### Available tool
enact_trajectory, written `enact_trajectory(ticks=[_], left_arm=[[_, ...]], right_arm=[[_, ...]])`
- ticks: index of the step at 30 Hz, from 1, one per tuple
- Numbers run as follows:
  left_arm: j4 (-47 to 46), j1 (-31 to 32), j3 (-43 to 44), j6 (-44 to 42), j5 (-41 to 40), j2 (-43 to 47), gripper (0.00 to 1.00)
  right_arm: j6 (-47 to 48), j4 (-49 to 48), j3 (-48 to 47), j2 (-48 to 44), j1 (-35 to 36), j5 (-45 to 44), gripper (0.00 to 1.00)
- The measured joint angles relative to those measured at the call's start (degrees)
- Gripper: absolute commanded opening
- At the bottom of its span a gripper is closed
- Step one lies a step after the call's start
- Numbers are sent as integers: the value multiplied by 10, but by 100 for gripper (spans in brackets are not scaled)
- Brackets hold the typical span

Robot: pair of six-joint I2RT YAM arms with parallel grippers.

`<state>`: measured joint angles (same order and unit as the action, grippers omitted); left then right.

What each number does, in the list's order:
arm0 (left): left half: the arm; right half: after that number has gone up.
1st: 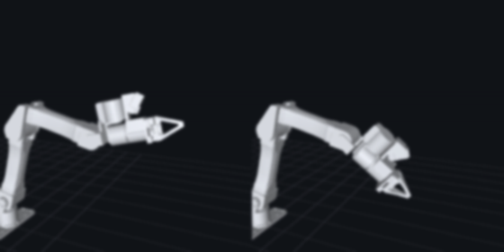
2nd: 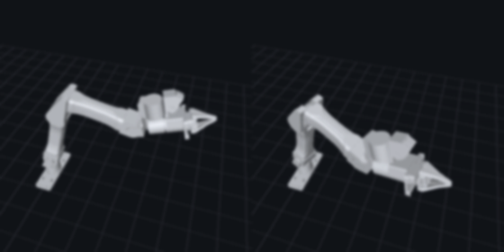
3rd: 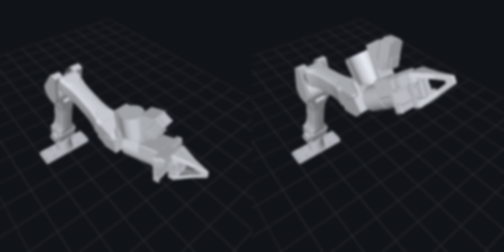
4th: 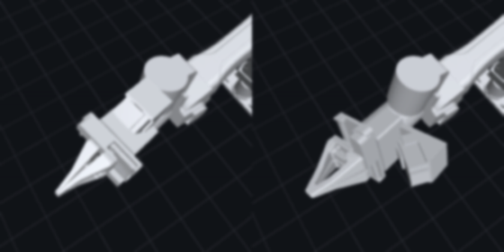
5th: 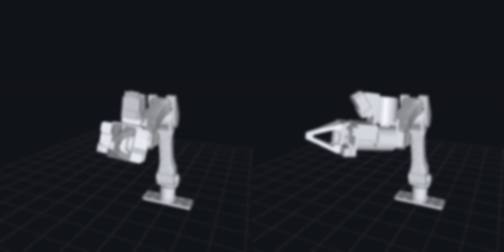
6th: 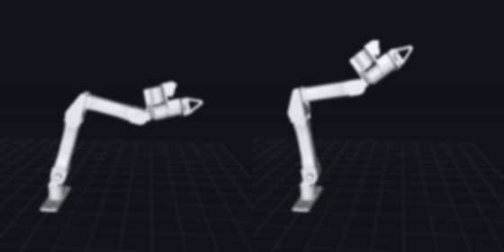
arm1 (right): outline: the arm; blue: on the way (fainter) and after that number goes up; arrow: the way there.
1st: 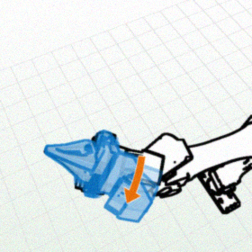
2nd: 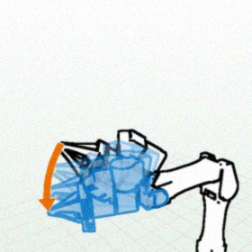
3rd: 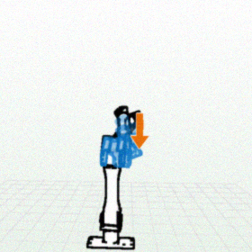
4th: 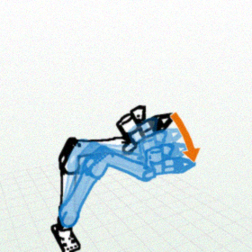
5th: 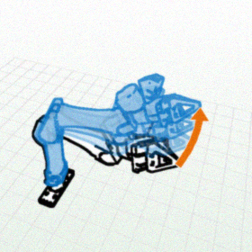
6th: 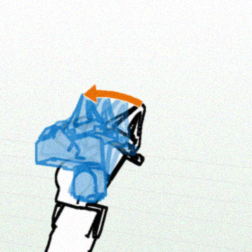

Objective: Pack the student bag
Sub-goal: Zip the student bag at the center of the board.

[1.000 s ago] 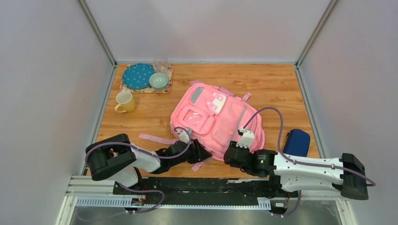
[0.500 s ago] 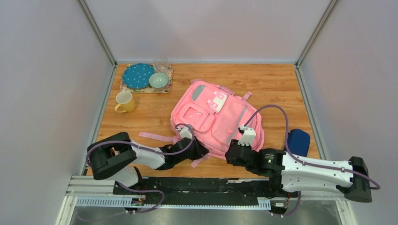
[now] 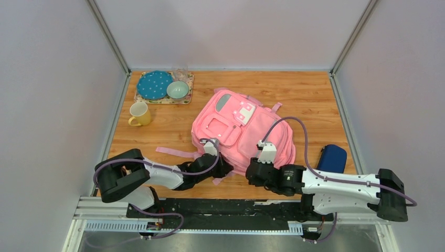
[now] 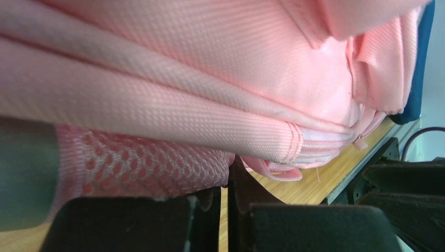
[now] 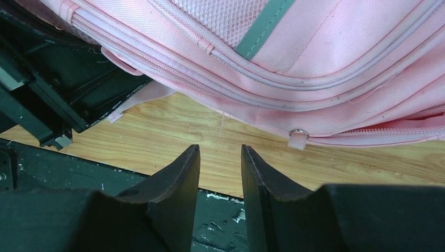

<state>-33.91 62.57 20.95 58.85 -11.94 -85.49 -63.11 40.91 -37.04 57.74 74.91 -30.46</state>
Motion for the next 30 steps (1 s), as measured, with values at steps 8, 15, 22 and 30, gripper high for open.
enact_trajectory(ticks=[8,15,22,30], left_arm=[[13,6,-5,-55,-2,43,0],[19,5,-22,-52,0,70,0],[21,5,-29,-50,5,82,0],[29,5,-29,-50,10,90,0]], right_arm=[[15,-9,-25,70,-6,-1,38],[22,-40,-25,95,-9,-17,38],[17,-53,-25,118,-13,-28,36],[-33,-48,-25,141,-13,-38,32]])
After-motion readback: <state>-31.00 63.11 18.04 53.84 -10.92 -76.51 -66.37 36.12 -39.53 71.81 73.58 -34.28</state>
